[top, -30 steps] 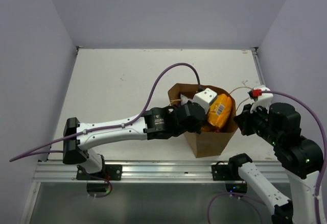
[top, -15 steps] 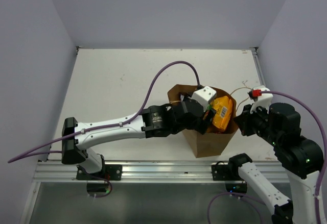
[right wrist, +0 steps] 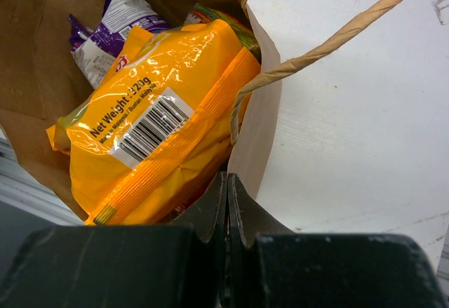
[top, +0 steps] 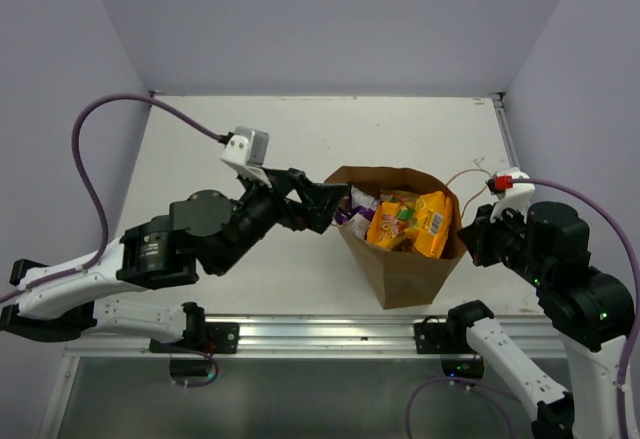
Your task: Place the snacks into the paper bag
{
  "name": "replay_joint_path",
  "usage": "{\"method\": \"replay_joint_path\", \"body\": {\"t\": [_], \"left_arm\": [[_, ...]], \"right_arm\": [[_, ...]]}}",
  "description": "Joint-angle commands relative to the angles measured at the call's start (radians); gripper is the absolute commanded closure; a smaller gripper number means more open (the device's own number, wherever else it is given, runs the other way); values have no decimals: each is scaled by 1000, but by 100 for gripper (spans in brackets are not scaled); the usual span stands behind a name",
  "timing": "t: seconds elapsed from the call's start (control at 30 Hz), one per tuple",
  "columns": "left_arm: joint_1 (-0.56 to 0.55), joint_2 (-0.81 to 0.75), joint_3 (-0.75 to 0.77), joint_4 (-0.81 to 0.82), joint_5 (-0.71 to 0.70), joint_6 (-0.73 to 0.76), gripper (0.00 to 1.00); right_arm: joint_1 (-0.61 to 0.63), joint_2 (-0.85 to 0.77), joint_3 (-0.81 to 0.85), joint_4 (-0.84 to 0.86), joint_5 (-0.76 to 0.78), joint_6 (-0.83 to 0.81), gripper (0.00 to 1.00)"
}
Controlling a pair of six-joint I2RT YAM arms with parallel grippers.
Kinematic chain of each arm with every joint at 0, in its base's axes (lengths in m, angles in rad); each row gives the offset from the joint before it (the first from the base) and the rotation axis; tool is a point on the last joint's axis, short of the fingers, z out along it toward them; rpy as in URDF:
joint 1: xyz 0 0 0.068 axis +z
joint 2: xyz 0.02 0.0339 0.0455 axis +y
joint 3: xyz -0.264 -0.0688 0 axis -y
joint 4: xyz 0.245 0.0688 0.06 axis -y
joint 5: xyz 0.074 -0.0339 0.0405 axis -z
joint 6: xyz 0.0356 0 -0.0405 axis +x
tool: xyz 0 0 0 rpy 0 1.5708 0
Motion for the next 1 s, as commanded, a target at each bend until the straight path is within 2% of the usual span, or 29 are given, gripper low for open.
{"method": "replay_joint_path", "body": {"t": [0.0,0.1,0.23,0.47,0.83,0.9,0.97], "left_arm": [[-12,-18,-139,-113,-138,-165,0],[-12,-27,-200,-139,-111,-209,0],[-12,-53,-271,-30,-62,-181,0],[-12,37,-234,-125,-98,-224,0],[14,91,-323,-27,-115,-204,0],[45,89,-335,4,-89,-178,2],[78,88,-349,39,-60,-167,12]], "right_arm": [[7,5,32,47,-30,-10,100],[8,8,32,47,-33,-8,100],[8,5,34,46,-31,-8,100],[8,-7,32,40,-28,-7,100],[8,-19,38,33,-40,-7,100],[8,-21,37,34,-42,-7,100],[8,-21,35,33,-43,-7,100]]}}
